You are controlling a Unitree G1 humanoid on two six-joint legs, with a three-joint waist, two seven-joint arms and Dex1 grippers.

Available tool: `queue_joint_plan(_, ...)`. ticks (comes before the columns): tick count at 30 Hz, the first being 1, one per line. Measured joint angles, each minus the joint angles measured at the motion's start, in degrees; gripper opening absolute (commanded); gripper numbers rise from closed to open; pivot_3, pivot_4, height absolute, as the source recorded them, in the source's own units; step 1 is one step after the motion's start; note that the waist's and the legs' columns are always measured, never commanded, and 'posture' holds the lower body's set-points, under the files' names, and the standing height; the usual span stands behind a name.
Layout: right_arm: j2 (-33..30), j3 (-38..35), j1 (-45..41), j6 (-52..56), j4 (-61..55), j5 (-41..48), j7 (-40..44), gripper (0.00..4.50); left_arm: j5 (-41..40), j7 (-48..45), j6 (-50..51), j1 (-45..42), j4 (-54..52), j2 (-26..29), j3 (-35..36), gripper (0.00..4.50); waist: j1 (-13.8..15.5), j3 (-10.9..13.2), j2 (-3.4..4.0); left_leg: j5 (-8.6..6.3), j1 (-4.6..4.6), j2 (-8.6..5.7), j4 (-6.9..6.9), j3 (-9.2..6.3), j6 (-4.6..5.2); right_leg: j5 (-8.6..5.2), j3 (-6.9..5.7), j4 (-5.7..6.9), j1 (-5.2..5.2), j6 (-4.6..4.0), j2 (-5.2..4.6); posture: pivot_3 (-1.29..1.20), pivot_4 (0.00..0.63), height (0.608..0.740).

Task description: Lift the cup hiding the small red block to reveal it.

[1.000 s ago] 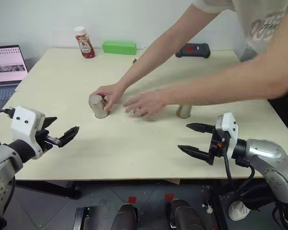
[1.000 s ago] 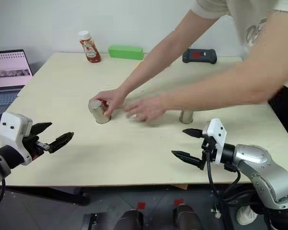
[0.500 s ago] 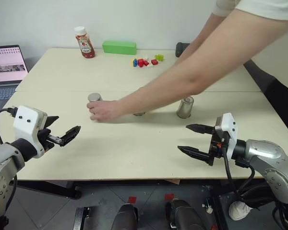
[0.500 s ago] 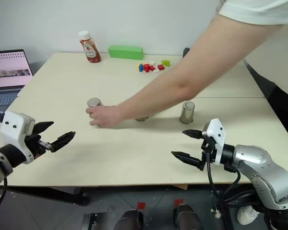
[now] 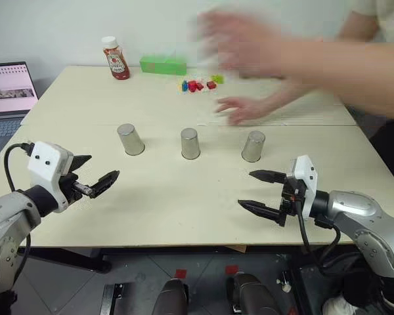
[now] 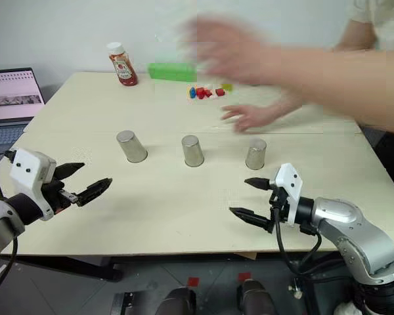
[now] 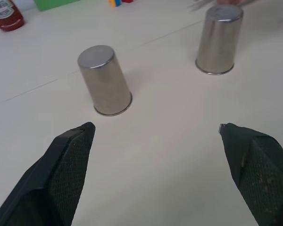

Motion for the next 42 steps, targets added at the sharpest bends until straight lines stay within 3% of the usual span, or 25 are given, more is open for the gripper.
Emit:
queue_joint_plan(9,6.3,5.6,-7.9,0.9,5.4,-3.4,-2.7,4.50,-1.1,-7.7,-1.0,4.7,-1.6,4.0,0.2,4.48,-0.4,0.0,0.01,0.00,-0.01,0.01,-0.03,-0.01,0.00,-0.01,-0.01,0.01,-0.03,-0.02,0.01,0.00,0.150,0.740)
queue_joint_plan(18,18.6,11.6,-20.9,2.0,18.8,-12.5,-11.7,4.50,-0.9,-14.0,-3.0,3.3,-1.5,7.5,-2.9,4.48,-0.4,0.0,0.02,0.00,-0.07,0.01,-0.04,-0.02,0.00,-0.01,-0.02,0.03,-0.10,-0.04,0.01,0.00,0.150,0.740)
queue_joint_plan(28,33.3,12.0,-36.2,-4.2,45.9,-21.3,-18.4,4.50,-1.0,-15.7,-2.6,-0.7,-0.4,8.4,-5.5,4.48,-1.0,0.0,0.03,0.00,-0.18,0.02,-0.11,0.03,0.00,0.01,0.00,0.06,-0.28,-0.06,0.01,0.00,0.150,0.740)
queue_joint_plan(42,41.4,9.5,-51.5,-22.5,81.1,-29.4,-19.4,4.50,-0.8,-16.0,-2.6,-1.7,0.5,8.8,-6.4,4.48,-1.3,0.0,0.04,0.00,-0.49,0.02,-0.15,0.06,0.00,0.17,0.02,0.11,-0.60,-0.33,0.01,0.00,0.150,0.740)
